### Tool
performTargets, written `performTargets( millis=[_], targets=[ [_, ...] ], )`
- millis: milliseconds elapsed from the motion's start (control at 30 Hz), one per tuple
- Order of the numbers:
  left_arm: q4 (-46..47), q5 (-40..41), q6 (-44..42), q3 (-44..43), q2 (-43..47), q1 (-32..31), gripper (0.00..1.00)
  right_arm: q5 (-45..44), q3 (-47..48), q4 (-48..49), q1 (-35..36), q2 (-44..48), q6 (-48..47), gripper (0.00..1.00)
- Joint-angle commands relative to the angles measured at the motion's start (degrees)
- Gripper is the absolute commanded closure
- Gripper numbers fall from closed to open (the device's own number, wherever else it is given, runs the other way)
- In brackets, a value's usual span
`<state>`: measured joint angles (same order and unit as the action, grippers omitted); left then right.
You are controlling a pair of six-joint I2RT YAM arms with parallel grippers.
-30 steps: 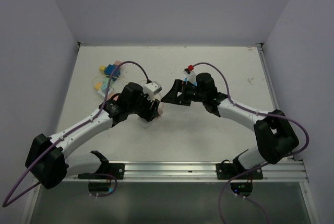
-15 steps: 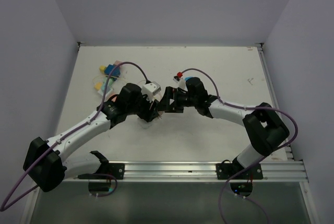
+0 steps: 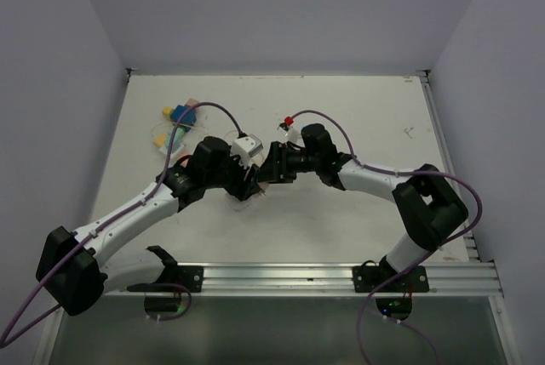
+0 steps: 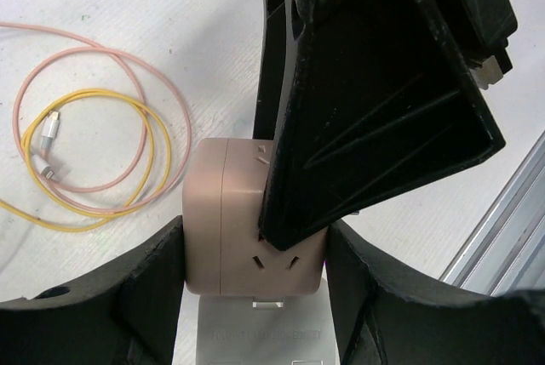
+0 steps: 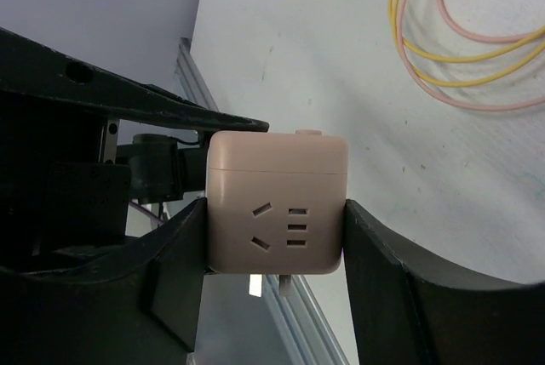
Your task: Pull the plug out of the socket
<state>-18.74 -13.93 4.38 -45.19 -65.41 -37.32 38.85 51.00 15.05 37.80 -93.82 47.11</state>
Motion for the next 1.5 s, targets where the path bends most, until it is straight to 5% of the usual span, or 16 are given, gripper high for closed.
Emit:
performTargets(
  millis=[0,133,200,467,733,1100,1467],
  targets=[
    [4.86,-0.66,-1.48,-0.08,1.6,-0.3,1.0,3.69,2.08,2.8,0.43,-0.22,0.26,0.51],
    [4.86,0.13,-1.57,0.1,1.95,-0.38,1.0,4.3,1.73,2.09,0.43,0.04,-0.35,0.76],
    [4.86,0.22,-1.57,0.1,2.12,-0.38,0.85,4.13,1.56,1.83,0.43,0.57,-0.79,1.0],
    [5.12,4.16,-1.31,-0.42,5.63,-0.3,0.34,1.85,0.59,1.74,0.26,3.99,-1.32,1.0],
    [4.51,7.77,10.37,-3.76,11.26,-0.21,0.16,-2.46,-3.53,2.44,-1.68,11.28,-0.97,1.0],
    [2.13,11.56,29.16,-1.58,17.59,-0.3,0.11,-8.44,-12.85,10.6,-5.19,21.92,4.39,1.0],
    [22.76,0.42,46.23,15.11,23.58,-0.3,0.2,-16.0,-23.31,16.14,-7.13,36.25,10.36,1.0]
  ],
)
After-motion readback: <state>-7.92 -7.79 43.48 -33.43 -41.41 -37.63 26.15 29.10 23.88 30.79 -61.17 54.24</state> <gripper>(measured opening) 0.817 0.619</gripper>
